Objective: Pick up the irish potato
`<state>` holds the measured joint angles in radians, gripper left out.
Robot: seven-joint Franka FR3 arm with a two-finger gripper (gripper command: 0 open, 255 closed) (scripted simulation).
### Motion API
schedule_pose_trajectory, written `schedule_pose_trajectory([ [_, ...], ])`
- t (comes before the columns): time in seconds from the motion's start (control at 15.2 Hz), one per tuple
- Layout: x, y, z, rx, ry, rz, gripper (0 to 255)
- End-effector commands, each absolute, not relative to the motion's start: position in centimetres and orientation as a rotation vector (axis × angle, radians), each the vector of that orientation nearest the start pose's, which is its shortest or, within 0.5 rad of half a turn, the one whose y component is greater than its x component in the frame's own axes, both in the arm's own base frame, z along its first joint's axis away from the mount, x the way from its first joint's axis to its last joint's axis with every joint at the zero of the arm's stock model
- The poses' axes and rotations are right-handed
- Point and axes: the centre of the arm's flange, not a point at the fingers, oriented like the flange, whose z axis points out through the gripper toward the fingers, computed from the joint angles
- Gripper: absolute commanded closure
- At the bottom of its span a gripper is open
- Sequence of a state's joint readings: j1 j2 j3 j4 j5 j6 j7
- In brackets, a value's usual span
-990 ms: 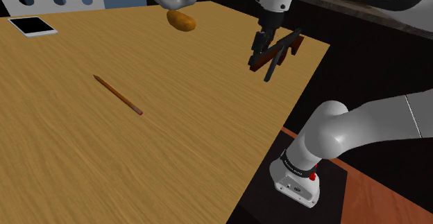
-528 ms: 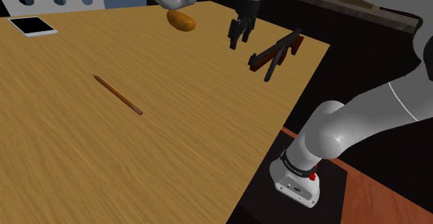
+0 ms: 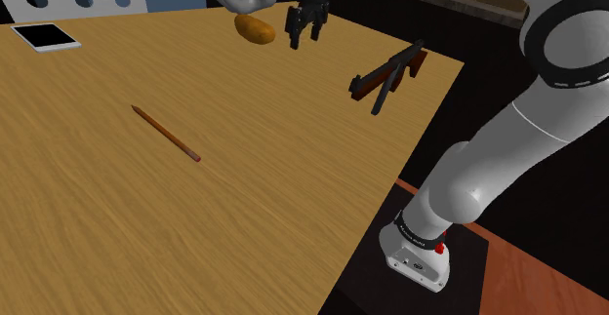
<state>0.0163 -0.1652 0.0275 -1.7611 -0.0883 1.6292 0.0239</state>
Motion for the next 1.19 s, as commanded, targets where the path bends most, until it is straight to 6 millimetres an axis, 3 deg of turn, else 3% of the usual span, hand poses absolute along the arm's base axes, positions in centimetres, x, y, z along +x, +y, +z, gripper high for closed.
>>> schedule_pose_trajectory([
  [0.0, 53.0, 2.1, 63.2, -3.24, -0.021, -0.078, 0],
  [0.59, 63.3, 4.0, 65.6, -3.27, 0.049, -0.159, 0],
  [1.12, 63.3, 4.0, 61.6, -3.27, 0.049, -0.159, 0],
])
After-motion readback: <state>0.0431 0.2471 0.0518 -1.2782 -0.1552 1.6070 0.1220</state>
